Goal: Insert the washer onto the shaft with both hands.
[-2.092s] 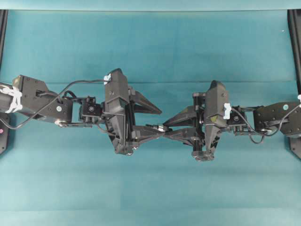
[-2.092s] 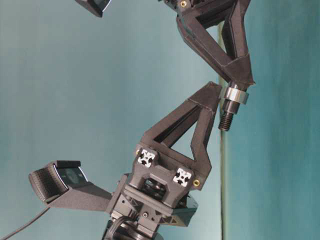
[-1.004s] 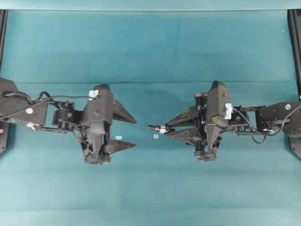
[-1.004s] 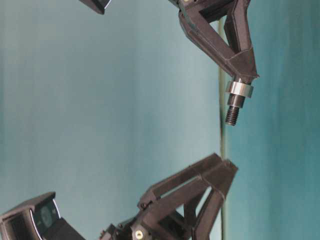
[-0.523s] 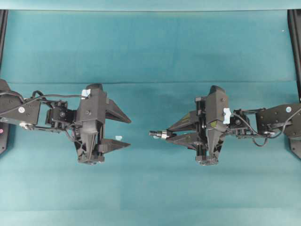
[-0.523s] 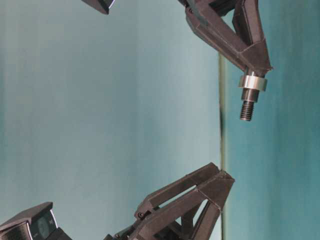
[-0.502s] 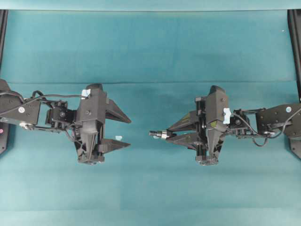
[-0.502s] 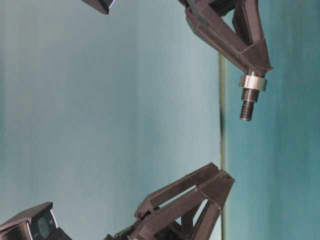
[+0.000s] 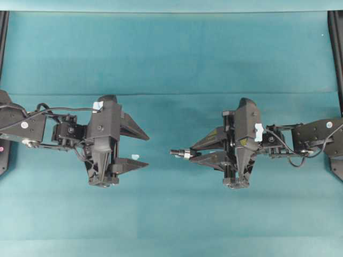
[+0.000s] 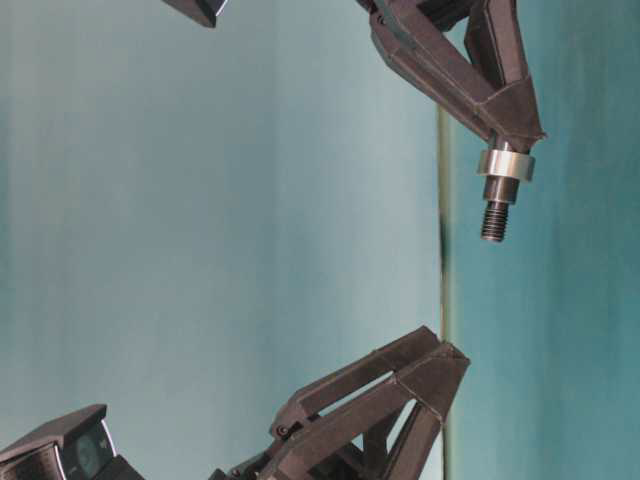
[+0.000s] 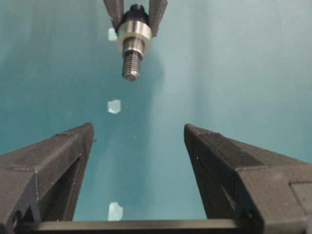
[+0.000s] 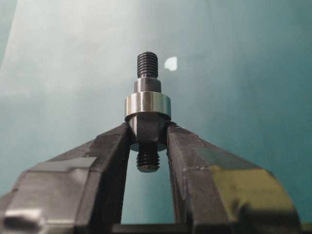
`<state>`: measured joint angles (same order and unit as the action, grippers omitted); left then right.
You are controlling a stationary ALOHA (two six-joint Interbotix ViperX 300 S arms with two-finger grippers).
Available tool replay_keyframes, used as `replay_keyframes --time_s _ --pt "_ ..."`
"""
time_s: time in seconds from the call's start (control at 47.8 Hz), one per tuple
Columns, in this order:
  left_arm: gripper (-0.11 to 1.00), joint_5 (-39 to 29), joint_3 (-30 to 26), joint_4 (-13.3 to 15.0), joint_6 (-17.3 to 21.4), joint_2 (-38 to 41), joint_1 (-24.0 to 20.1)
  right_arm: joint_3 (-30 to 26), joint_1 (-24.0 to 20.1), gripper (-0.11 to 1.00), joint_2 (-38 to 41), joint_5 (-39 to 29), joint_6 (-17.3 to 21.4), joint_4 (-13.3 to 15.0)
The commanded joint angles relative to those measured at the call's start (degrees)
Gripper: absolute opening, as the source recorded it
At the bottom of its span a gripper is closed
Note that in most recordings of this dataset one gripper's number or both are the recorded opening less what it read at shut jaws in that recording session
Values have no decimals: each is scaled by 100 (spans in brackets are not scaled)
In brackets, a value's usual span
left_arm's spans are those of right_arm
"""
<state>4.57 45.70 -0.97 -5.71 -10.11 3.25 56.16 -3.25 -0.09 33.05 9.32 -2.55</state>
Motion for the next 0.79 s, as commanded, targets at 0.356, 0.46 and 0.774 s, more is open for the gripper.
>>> replay_keyframes --time_s 0.356,0.46,0.774 --pt "82 26 -53 -18 -9 -88 18 -79 -18 0 -79 53 0 9" --pt "82 53 -53 -18 -18 -97 18 -79 -18 0 -88 53 0 0" --pt "81 -18 18 -18 352 -229 18 -79 -18 0 -79 53 0 0"
